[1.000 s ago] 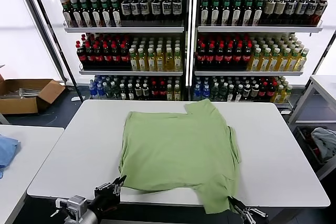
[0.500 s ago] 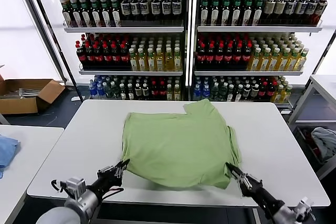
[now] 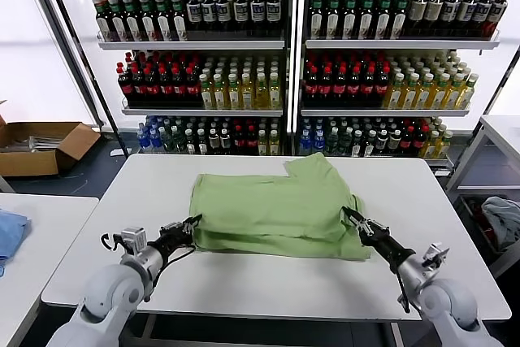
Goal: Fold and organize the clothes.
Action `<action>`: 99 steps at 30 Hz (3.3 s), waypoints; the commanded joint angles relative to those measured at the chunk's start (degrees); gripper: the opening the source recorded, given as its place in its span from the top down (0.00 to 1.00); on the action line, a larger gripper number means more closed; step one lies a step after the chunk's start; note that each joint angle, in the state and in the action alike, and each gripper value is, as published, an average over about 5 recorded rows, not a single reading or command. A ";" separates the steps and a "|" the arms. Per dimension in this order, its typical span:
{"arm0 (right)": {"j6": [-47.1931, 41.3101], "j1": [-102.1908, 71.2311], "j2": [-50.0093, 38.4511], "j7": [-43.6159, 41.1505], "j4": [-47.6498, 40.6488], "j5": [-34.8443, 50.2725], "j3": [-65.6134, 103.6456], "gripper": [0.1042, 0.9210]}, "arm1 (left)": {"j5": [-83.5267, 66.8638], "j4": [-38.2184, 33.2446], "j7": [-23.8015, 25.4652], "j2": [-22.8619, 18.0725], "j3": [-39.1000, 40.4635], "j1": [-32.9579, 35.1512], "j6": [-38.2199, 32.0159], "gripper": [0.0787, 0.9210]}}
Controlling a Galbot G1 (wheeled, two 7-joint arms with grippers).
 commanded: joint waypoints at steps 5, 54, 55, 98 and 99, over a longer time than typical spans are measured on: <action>0.08 -6.61 -0.70 6.28 5.12 -9.19 3.35 0.56 | -1.00 1.04 -0.59 1.43 -2.68 0.68 -0.08 0.74; -4.78 -39.64 6.13 6.73 27.36 -17.76 12.28 0.95 | 6.58 -20.86 -2.00 0.86 -9.53 32.19 -0.04 0.98; -4.29 -41.42 6.63 6.92 28.24 -18.51 12.85 0.95 | 6.76 -22.17 -2.08 0.61 -10.24 34.24 -0.03 0.98; -8.72 23.31 5.25 1.76 -18.11 -19.61 -7.31 0.12 | 0.03 16.70 4.59 9.30 10.19 -15.41 -2.05 0.12; -8.58 24.33 5.74 1.61 -19.86 -19.84 -7.97 0.12 | 0.02 17.96 4.59 9.01 10.99 -16.63 -2.09 0.12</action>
